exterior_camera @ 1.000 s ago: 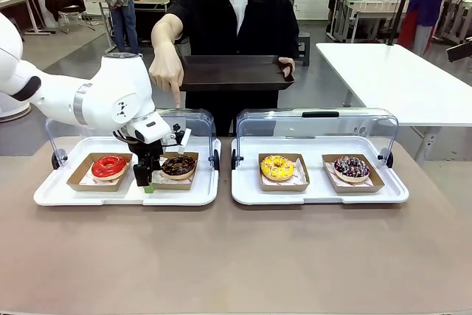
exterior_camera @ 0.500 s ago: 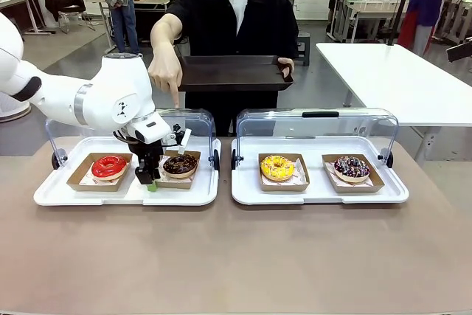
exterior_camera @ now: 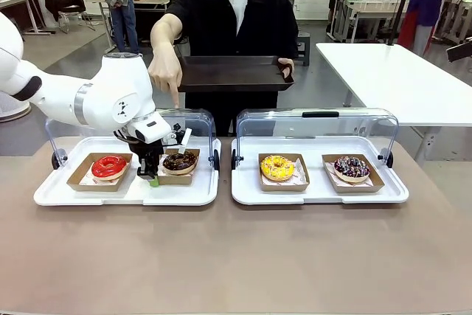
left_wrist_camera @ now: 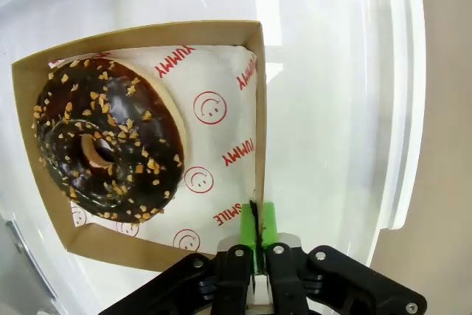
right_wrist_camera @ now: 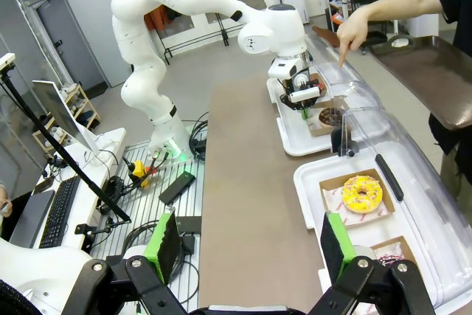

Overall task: Provide the desired donut to the person.
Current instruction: Pick up and lift the Paper togo box containing the Donut pointed at by the person, then place the picked Paper togo box onto the Handle tray extended by the person.

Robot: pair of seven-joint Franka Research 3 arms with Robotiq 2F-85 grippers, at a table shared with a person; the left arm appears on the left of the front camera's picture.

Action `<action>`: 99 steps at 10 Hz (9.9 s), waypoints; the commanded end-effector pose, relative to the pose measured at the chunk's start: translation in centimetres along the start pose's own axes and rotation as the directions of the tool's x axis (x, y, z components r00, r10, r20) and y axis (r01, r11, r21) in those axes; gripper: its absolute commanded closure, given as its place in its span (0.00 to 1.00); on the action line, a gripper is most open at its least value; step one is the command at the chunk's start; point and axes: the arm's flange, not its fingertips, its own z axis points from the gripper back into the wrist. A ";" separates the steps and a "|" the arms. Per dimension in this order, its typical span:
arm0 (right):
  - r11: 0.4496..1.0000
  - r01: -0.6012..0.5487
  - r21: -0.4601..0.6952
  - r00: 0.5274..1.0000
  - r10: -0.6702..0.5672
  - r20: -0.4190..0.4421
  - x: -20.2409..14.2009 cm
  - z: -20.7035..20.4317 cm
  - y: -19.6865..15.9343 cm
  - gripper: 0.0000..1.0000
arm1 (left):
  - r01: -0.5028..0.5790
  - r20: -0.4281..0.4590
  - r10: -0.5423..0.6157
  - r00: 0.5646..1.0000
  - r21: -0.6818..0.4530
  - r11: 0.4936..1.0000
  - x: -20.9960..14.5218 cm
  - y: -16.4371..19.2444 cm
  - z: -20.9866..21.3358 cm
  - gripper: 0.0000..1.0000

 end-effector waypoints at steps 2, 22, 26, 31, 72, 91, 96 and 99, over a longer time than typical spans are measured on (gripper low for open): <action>1.000 -0.004 0.007 1.000 0.004 0.004 0.0 0.0 0.1 0.00 | -0.002 -0.022 0.002 1.000 0.006 1.000 0.1 -0.2 0.4 1.00; 1.000 -0.004 0.007 1.000 0.004 0.004 0.0 0.0 0.1 0.00 | -0.025 -0.057 0.032 0.998 0.105 0.994 4.4 -9.4 29.3 1.00; 1.000 -0.004 0.007 1.000 0.004 0.004 0.0 0.0 0.1 0.00 | -0.009 -0.034 0.013 0.999 0.109 0.994 3.8 -9.4 29.0 1.00; 1.000 -0.004 0.007 1.000 0.004 0.004 0.0 0.0 0.1 0.00 | -0.009 -0.034 0.013 0.999 0.109 0.994 3.8 -9.4 29.0 1.00; 1.000 -0.004 0.007 1.000 0.004 0.004 0.0 0.0 0.1 0.00 | 0.036 -0.003 -0.036 0.999 -0.014 0.999 5.8 2.7 25.5 0.00; 1.000 -0.004 0.007 1.000 0.004 0.004 0.0 0.0 0.1 0.00 | -0.141 0.698 0.132 0.704 -0.046 0.989 -27.1 -4.7 32.6 0.00; 1.000 -0.004 0.007 1.000 0.004 0.004 0.0 0.0 0.1 0.00 | -0.062 0.839 -0.100 0.535 0.157 0.986 -33.8 -5.2 26.9 0.00; 1.000 -0.004 0.007 1.000 0.004 0.004 0.0 0.0 0.1 0.00 | -0.112 0.882 -0.088 0.463 0.156 0.981 -36.6 -6.2 24.2 0.00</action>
